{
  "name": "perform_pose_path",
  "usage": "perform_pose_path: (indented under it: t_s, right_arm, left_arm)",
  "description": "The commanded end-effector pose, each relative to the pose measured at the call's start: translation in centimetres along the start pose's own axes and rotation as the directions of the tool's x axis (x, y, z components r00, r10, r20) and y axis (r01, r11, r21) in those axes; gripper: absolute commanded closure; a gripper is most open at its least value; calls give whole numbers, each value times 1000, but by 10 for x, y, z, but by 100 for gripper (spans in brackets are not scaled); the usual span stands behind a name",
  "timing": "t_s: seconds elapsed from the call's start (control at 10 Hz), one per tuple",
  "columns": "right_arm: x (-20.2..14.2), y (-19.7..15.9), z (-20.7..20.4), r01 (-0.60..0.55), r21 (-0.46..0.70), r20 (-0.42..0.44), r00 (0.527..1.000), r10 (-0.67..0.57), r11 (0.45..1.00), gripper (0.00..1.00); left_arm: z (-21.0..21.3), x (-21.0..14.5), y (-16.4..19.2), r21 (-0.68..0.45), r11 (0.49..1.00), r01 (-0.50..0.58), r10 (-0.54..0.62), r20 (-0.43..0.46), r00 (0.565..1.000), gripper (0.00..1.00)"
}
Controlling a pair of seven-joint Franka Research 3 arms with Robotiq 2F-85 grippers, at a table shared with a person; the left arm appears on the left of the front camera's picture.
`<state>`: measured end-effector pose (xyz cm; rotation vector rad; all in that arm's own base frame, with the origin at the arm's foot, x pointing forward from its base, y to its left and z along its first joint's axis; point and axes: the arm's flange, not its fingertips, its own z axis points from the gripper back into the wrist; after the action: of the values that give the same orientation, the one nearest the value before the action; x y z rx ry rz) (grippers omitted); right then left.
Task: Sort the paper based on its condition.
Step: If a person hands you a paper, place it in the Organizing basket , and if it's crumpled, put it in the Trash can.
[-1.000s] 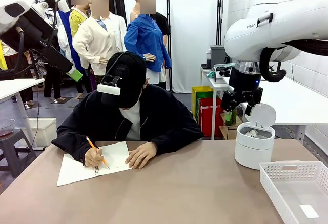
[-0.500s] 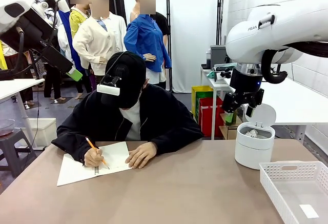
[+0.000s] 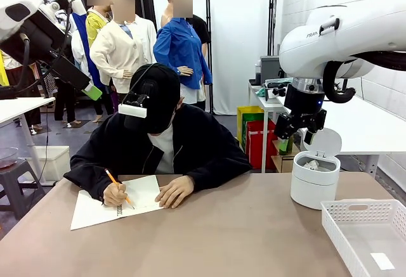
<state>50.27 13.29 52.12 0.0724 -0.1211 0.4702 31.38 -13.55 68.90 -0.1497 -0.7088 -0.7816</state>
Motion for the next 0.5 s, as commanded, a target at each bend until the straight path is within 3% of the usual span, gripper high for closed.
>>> perform_pose_path:
  t_s: [0.0, 0.2, 0.4]
  right_arm:
    - [0, 0, 0, 0, 0, 0, 1000, 0, 1000, 0]
    - [-38, 39, 44, -54, 84, 201, 979, 36, 995, 0]
    - [-38, 67, 70, -203, 119, 354, 923, 149, 972, 0]
  left_arm:
    - [1, -1, 0, 0, 1000, -1, 1, -3, 1000, 0]
    - [1, -1, 0, 0, 1000, -1, 1, -3, 1000, 0]
    - [1, -1, 0, 0, 1000, -1, 1, -3, 1000, 0]
